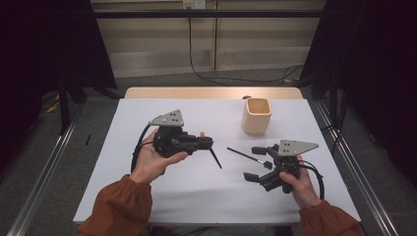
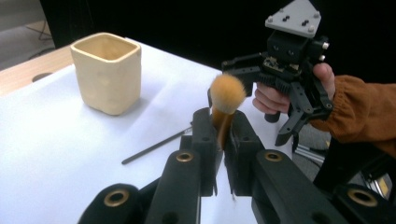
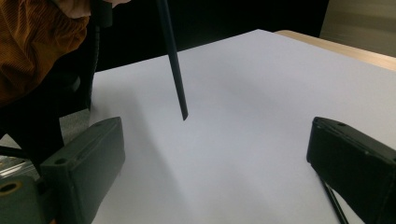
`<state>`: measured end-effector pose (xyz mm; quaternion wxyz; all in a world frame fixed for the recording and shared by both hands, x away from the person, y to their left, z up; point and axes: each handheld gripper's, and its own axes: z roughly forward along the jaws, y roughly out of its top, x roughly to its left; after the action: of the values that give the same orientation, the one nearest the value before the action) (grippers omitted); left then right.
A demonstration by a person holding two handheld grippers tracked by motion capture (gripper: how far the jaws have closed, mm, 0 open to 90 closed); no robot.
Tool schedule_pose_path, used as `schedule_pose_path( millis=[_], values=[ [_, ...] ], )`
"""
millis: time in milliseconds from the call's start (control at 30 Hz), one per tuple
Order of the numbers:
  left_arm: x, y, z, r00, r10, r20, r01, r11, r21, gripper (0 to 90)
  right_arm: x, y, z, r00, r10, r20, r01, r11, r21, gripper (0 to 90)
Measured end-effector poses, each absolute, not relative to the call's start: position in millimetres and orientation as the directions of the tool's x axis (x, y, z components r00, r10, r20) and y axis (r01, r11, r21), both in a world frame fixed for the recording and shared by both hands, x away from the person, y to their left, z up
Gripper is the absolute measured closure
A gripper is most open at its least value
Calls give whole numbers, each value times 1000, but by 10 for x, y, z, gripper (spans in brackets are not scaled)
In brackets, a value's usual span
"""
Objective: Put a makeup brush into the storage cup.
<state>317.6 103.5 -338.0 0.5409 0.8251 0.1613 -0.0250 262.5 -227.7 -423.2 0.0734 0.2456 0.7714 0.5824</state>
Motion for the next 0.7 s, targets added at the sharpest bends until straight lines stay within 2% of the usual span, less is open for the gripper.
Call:
schedule_pose_path(
  millis=[233, 700],
  values=[
    [3203, 973, -3429, 945, 255, -206, 302, -434, 849, 840, 2617, -2273, -4220, -874, 454, 174, 294, 207, 933, 49],
    [3203, 853, -3401, 950, 217, -224, 301, -451, 840, 840, 2616, -2269, -4202, -875, 447, 186, 300, 198, 933, 67]
  ],
)
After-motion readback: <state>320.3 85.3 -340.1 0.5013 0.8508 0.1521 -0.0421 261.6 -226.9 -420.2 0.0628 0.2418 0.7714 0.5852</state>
